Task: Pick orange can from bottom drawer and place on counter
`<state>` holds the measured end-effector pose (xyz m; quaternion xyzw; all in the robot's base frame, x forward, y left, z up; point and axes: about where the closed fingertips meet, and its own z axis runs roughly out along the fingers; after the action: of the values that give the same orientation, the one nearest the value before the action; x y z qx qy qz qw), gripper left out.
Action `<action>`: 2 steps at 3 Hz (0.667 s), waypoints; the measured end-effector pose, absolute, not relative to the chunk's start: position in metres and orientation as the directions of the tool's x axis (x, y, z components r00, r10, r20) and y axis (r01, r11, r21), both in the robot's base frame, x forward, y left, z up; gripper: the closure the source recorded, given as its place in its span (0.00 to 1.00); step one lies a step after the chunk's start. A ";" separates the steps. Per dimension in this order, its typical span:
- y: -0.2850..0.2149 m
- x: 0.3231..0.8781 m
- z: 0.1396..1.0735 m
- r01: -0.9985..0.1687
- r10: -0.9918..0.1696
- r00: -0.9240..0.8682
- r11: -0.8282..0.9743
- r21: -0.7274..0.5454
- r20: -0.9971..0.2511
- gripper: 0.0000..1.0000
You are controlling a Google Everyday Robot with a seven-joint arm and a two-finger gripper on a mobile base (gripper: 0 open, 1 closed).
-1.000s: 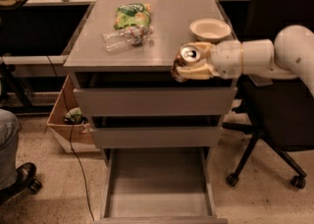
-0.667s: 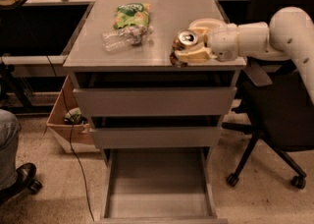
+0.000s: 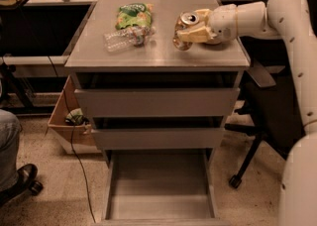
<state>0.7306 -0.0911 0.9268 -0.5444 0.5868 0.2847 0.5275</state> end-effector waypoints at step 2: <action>-0.086 0.758 0.908 -0.954 -0.367 0.060 0.254 -0.162 -0.928 0.35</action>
Offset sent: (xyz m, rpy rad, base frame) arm 0.0431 0.0000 -0.0253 -0.0473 0.1411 -0.0152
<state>0.7576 -0.0856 0.9079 -0.5338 0.6182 0.2965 0.4949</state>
